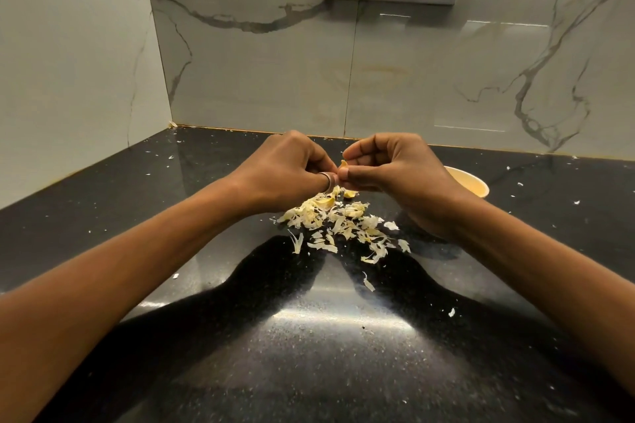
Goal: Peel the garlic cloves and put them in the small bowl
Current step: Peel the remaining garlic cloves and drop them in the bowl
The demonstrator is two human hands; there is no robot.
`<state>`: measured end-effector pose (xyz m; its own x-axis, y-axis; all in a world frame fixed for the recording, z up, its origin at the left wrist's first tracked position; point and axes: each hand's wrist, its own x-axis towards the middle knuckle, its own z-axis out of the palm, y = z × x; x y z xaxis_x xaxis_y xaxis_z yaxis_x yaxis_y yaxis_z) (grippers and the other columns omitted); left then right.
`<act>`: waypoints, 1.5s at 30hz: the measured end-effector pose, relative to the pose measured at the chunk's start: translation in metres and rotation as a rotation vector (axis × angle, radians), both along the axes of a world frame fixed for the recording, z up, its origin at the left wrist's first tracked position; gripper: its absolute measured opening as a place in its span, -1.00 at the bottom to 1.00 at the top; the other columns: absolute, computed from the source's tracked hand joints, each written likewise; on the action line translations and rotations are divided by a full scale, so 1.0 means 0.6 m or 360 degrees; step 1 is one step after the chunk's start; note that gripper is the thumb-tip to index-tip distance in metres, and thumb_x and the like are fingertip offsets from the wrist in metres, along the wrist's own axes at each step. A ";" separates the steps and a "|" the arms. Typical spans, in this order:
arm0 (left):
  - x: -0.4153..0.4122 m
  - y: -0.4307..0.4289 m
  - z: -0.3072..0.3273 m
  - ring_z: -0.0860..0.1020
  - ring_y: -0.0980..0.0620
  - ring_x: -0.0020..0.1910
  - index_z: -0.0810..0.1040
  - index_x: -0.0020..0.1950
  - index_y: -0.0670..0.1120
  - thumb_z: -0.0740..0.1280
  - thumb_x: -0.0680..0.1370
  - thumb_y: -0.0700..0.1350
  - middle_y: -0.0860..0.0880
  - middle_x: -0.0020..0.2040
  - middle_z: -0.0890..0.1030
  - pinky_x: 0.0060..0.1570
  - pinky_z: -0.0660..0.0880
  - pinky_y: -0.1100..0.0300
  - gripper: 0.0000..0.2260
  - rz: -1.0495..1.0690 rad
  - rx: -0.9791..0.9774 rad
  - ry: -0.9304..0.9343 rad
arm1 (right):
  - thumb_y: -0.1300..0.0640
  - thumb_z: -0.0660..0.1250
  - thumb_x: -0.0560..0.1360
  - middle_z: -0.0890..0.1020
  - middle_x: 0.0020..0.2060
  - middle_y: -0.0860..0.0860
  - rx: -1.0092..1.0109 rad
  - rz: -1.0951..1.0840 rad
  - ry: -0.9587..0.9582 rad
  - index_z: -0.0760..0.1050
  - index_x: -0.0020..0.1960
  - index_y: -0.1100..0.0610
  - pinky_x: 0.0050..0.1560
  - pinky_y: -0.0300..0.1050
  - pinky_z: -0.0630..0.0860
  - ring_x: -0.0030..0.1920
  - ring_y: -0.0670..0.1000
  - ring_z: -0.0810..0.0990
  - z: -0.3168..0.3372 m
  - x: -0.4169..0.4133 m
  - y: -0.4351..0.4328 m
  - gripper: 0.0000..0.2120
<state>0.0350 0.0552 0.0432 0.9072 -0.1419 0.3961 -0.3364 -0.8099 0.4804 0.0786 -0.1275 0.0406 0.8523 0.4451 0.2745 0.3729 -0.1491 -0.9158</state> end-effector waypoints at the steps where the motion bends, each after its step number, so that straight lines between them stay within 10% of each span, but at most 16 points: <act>1: 0.000 0.000 0.001 0.57 0.06 -0.32 0.71 0.01 -0.03 0.42 0.57 -0.10 0.01 -0.27 0.65 -0.26 0.60 0.09 -0.92 -0.0003 -0.0027 0.0002 | 0.40 0.43 0.48 0.70 -0.11 0.19 0.0071 0.0019 0.0081 0.58 0.08 0.29 -0.07 -0.18 0.67 -0.13 0.04 0.74 0.000 -0.001 0.000 -0.81; 10: 0.005 -0.006 -0.021 0.47 0.18 -0.42 0.71 -0.06 -0.06 0.40 0.56 -0.05 0.14 -0.35 0.56 -0.36 0.35 0.30 -0.88 0.0051 0.0187 -0.0376 | 0.39 0.41 0.49 0.70 -0.12 0.21 0.0142 0.0041 0.0214 0.61 0.06 0.38 -0.12 -0.23 0.65 -0.20 -0.01 0.71 -0.003 0.004 0.002 -0.85; 19: 0.000 -0.004 -0.003 0.63 0.08 -0.38 0.71 0.00 -0.12 0.46 0.53 -0.12 0.05 -0.29 0.66 -0.26 0.65 0.00 -0.89 0.0019 -0.0109 -0.0367 | 0.40 0.40 0.49 0.72 -0.03 0.22 0.0038 0.0020 0.0036 0.64 0.13 0.35 0.02 -0.18 0.66 0.01 0.11 0.72 -0.001 -0.002 0.002 -0.79; 25: 0.003 -0.004 -0.006 0.65 0.11 -0.40 0.71 0.01 -0.15 0.45 0.54 -0.15 0.05 -0.28 0.66 -0.36 0.63 0.20 -0.90 0.0035 -0.0188 -0.0444 | 0.39 0.42 0.48 0.71 -0.07 0.24 0.0105 -0.0015 0.0055 0.63 0.03 0.34 -0.06 -0.18 0.66 -0.09 0.09 0.72 0.006 -0.009 0.004 -0.87; 45: -0.006 -0.021 -0.016 0.67 0.04 -0.34 0.68 -0.16 -0.16 0.38 0.57 -0.24 -0.13 -0.28 0.67 -0.21 0.68 0.07 -0.86 0.0116 -0.0712 -0.0019 | 0.37 0.43 0.48 0.71 -0.12 0.18 -0.0081 -0.0116 -0.0135 0.64 -0.05 0.27 0.03 -0.04 0.68 -0.06 0.11 0.72 -0.002 -0.017 0.009 -0.93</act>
<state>0.0313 0.0427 0.0339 0.9035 0.1096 0.4144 -0.2939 -0.5454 0.7850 0.0687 -0.1221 0.0395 0.8576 0.3981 0.3256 0.4351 -0.2238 -0.8721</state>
